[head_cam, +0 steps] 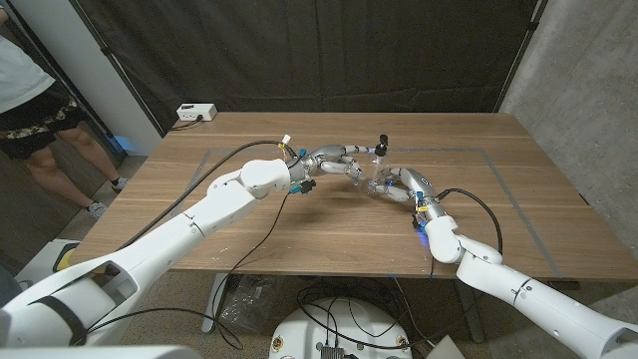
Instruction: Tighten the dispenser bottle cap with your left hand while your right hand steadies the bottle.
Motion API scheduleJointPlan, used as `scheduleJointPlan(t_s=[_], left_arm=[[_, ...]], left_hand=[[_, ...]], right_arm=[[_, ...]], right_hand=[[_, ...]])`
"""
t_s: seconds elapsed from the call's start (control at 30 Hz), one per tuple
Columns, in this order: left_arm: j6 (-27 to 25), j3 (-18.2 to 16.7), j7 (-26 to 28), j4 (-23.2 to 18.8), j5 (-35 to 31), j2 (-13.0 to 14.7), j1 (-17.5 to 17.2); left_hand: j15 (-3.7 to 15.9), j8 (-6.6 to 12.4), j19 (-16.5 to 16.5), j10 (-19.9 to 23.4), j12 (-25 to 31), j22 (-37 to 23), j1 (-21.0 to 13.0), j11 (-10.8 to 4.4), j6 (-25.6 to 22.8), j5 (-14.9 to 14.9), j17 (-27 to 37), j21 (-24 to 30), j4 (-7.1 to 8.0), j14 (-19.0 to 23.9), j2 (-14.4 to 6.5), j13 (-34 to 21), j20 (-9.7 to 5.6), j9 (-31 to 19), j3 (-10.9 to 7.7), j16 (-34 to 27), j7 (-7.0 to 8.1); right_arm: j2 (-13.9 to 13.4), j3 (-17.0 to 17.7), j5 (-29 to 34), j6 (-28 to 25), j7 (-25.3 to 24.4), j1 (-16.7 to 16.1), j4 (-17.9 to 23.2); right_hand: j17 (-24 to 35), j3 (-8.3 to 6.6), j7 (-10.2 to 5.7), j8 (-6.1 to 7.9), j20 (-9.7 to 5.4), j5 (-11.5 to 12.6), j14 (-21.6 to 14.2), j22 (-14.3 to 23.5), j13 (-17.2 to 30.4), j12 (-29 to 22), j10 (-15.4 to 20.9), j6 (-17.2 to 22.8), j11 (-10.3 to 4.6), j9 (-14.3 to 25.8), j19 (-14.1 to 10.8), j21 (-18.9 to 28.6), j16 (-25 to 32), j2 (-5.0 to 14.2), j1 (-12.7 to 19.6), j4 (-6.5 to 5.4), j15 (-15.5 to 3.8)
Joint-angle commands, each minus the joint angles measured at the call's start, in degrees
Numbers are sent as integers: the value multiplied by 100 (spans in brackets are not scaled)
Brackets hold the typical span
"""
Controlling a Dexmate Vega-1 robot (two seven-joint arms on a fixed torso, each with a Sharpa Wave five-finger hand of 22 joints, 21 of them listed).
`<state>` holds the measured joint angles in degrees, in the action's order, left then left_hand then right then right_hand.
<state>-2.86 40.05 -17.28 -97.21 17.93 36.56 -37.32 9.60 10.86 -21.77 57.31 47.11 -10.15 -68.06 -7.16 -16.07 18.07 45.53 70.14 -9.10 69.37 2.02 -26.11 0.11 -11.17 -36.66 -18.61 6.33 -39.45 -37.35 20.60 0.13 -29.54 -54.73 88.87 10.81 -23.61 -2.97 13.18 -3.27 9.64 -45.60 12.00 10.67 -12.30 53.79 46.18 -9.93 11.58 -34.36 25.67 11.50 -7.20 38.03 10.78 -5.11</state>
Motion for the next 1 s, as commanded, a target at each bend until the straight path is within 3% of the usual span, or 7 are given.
scheduleJointPlan(t_s=[0.03,0.6,0.8,1.0], left_arm=[[88,-73,16,-119,38,100,-88],[223,-311,251,-424,199,287,-466],[256,-262,206,-331,153,230,-390],[392,-70,-44,25,49,-22,-72]], left_hand=[[-11,9,14,55,37,-12,-37,-18,-25,37,16,28,6,8,-14,-67,-2,-21,-9,24,35],[-6,15,7,52,40,-10,-37,-21,-45,38,7,29,1,9,-4,-66,-13,-21,-7,31,37],[-9,15,4,51,41,-10,-36,-8,-49,39,19,31,7,-2,-16,-65,-16,-21,-9,30,42],[-11,16,7,58,41,-10,-41,-15,-57,41,13,30,1,7,-7,-59,-12,-21,-12,31,53]], right_arm=[[15,-15,28,0,26,37,1],[27,-75,57,20,115,101,-34],[10,-67,74,6,93,73,4],[6,-36,78,-24,27,26,38]], right_hand=[[10,-371,-989,31,-332,38,-62,-2,6,-14,271,1039,-251,30,-56,38,27,1642,1577,-324,-411],[11,-378,-990,31,-333,39,-70,-3,6,-10,274,1041,-248,31,-47,46,16,1646,1577,-324,-413],[12,-380,-990,30,-335,39,-68,-3,6,-8,275,1038,-249,31,-45,50,11,1648,1576,-325,-419],[12,-382,-990,30,-333,39,-70,-4,6,-5,273,1038,-250,31,-45,54,7,1647,1576,-324,-416]])
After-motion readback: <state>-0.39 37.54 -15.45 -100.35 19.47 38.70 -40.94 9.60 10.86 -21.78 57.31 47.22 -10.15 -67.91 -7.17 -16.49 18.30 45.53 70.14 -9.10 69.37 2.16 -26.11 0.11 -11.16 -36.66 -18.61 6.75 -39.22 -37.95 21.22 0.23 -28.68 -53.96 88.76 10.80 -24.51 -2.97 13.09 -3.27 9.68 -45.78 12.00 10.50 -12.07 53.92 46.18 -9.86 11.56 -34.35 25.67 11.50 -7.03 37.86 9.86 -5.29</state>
